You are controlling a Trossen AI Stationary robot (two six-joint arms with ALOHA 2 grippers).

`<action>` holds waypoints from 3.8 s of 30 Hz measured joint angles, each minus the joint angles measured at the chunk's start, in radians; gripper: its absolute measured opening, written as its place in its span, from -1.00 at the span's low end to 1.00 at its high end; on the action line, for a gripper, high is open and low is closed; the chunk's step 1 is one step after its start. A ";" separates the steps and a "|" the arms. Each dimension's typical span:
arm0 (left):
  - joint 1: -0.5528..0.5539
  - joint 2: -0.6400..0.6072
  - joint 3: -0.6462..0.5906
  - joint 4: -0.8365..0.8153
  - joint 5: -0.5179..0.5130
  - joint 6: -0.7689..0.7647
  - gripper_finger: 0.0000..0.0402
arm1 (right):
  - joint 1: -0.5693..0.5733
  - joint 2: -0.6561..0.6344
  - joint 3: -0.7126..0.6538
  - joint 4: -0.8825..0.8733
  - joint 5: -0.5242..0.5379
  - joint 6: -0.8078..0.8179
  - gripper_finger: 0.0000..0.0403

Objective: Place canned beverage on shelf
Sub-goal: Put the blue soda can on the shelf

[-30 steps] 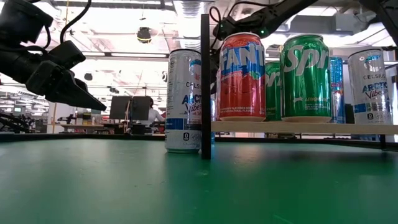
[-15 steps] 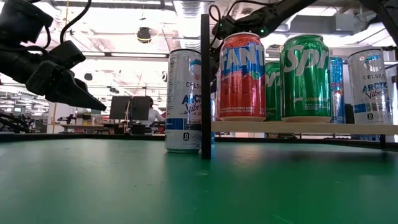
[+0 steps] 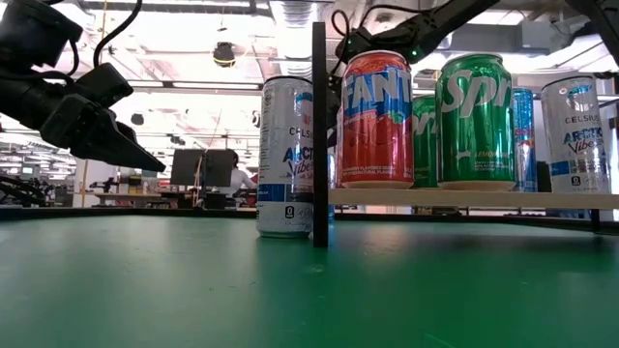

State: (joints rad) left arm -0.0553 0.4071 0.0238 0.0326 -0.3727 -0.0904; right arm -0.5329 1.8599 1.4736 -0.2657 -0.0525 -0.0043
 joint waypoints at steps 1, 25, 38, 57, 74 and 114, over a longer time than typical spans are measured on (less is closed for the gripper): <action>0.000 0.000 0.000 0.000 0.000 0.000 0.66 | 0.000 0.000 -0.010 0.016 0.000 0.004 0.96; 0.000 0.000 0.000 0.000 0.000 0.000 0.66 | 0.022 0.011 -0.040 0.023 0.139 0.037 0.96; 0.000 0.000 0.000 0.000 0.000 0.000 0.66 | 0.034 0.061 -0.041 0.004 0.134 0.033 0.96; 0.000 0.000 0.000 0.000 0.000 0.000 0.66 | 0.033 0.051 -0.033 -0.011 0.139 0.030 0.33; 0.000 0.000 0.000 0.000 0.000 0.000 0.66 | 0.132 -0.092 0.223 -0.355 0.149 -0.049 0.33; 0.000 0.000 0.000 -0.001 0.000 0.000 0.66 | 1.272 -0.804 -0.317 -0.961 0.583 0.928 0.33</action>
State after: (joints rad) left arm -0.0552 0.4069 0.0238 0.0319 -0.3725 -0.0903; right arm 0.7395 1.0563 1.1562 -1.2268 0.5303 0.9240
